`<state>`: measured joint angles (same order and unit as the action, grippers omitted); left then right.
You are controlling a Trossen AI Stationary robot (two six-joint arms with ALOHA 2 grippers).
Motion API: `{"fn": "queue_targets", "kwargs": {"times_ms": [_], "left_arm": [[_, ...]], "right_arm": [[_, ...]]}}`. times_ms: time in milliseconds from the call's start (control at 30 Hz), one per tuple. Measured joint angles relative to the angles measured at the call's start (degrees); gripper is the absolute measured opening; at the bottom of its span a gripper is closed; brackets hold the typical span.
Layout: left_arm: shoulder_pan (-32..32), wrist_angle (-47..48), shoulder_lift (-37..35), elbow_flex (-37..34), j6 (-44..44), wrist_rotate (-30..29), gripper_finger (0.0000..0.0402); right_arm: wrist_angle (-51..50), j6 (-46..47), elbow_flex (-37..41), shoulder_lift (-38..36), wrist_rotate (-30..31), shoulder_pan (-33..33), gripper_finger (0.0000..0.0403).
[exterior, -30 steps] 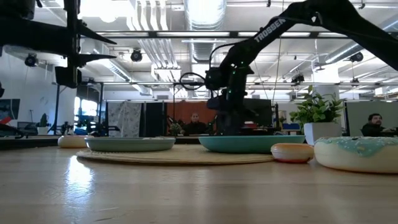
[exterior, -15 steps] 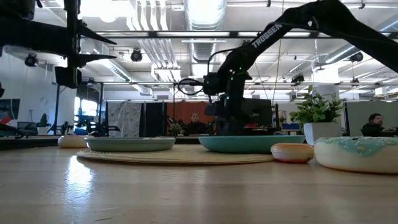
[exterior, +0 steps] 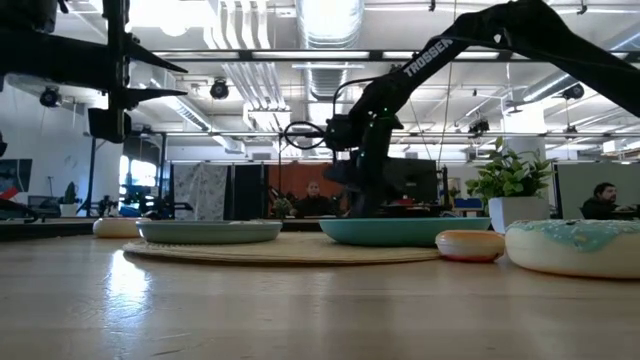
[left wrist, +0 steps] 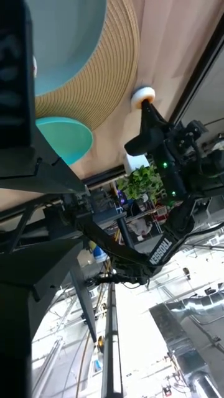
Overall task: Pick & Place donuts
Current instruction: Put the small blue donut on the light blue plate
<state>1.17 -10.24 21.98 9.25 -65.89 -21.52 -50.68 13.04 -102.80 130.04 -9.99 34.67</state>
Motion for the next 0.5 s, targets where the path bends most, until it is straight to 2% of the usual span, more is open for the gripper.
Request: {"fn": "queue_targets", "kwargs": {"times_ms": [100, 200, 333, 500], "left_arm": [[0.0, 0.11, 0.0, -0.08, 0.04, -0.66, 0.0103], [0.0, 0.04, -0.02, -0.08, -0.58, -2.9, 0.0103], [0.0, -0.13, -0.11, -0.08, -4.93, -3.0, 0.0103], [0.45, -2.49, -0.11, -0.19, -16.28, -2.83, 0.0103]], "right_arm": [[0.13, 0.42, 0.07, -0.82, -1.86, -0.39, 0.0011], [2.66, -0.42, 0.09, -4.13, 0.29, -1.99, 0.001], [11.06, -4.75, 0.21, -10.78, 11.71, -6.64, 0.0009], [28.36, -19.82, 2.23, -18.09, 25.66, -15.01, 0.0009]]}}
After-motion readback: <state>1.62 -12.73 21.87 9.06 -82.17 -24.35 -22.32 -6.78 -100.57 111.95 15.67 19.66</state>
